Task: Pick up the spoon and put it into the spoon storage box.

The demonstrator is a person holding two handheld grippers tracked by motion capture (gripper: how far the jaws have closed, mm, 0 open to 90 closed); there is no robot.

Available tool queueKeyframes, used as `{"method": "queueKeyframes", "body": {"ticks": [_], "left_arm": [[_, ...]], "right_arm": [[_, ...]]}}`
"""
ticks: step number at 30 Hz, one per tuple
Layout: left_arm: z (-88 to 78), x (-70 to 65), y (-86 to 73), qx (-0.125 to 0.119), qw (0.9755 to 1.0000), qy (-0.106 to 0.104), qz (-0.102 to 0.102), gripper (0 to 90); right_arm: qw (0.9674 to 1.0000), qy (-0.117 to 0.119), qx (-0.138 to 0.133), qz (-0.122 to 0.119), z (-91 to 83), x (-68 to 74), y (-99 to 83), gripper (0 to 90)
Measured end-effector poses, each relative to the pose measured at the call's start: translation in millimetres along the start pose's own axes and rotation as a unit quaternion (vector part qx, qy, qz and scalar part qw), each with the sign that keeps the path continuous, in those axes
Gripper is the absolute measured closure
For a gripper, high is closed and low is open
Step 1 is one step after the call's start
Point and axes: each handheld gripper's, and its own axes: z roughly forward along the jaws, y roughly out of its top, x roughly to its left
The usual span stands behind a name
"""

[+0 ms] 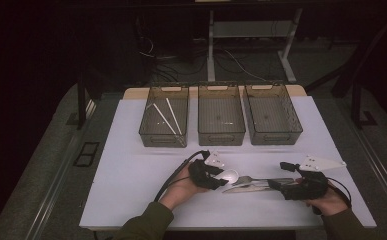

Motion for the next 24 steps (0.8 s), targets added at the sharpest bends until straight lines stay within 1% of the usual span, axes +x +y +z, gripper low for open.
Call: {"method": "queueKeyframes", "body": {"ticks": [5, 7, 11, 14, 15, 16, 17, 18, 19, 20, 21, 23, 24], "left_arm": [[-3.0, -2.7, -1.8, 0.000, 1.0000, 0.004, 0.004, 64.6], [-4.7, -3.7, -2.1, 0.000, 1.0000, 0.002, -0.001, 66.9], [-5.6, -4.5, -2.3, 0.003, 1.0000, 0.005, 0.005, 68.1], [-5.9, -5.2, -2.3, 0.003, 1.0000, 0.006, 0.005, 68.6], [-6.3, -5.9, -2.2, 0.000, 1.0000, 0.006, 0.002, 69.0], [-9.1, -5.2, -2.2, -0.008, 0.9999, 0.006, 0.001, 71.6], [-10.7, -5.0, -2.5, -0.020, 0.9998, -0.001, -0.007, 82.0], [-11.2, -5.5, -2.7, -0.017, 0.9999, -0.001, -0.001, 82.5], [-10.9, -6.9, -2.8, -0.020, 0.9998, 0.002, -0.003, 82.4], [-11.8, -6.4, -2.4, -0.015, 0.9999, 0.002, 0.006, 82.6], [-12.0, -6.5, -2.3, -0.015, 0.9999, 0.002, 0.008, 82.9], [-12.3, -7.0, -2.2, -0.013, 0.9999, 0.003, 0.003, 83.2], [-11.8, -7.7, -2.1, -0.016, 0.9999, 0.004, -0.003, 83.3]], "right_arm": [[1.0000, 0.000, 0.000, 0.001, -0.2, -0.3, 0.0, 18.4], [1.0000, 0.000, 0.000, 0.000, 0.0, -0.1, 0.0, 18.4], [1.0000, 0.000, 0.000, 0.001, -0.2, -0.3, 0.0, 18.4], [1.0000, 0.000, 0.000, 0.001, -0.3, -0.5, 0.0, 18.4], [1.0000, 0.000, 0.000, 0.001, -0.2, -0.5, 0.0, 18.4], [1.0000, 0.000, 0.000, 0.001, -0.2, -0.5, 0.0, 18.4], [1.0000, 0.000, 0.000, 0.001, -0.2, -0.5, -0.1, 18.4], [1.0000, 0.000, 0.000, 0.001, -0.2, -0.5, 0.0, 18.4], [1.0000, 0.000, 0.000, 0.001, -0.2, -0.6, -0.1, 18.4], [1.0000, 0.000, 0.000, 0.001, -0.2, -0.6, 0.0, 18.4], [1.0000, 0.000, 0.000, 0.002, -0.3, -0.4, 0.0, 18.4], [1.0000, 0.000, 0.001, 0.003, -0.4, -0.1, 0.0, 18.4], [1.0000, 0.001, 0.000, 0.003, -0.4, -0.2, 0.0, 18.4]]}}
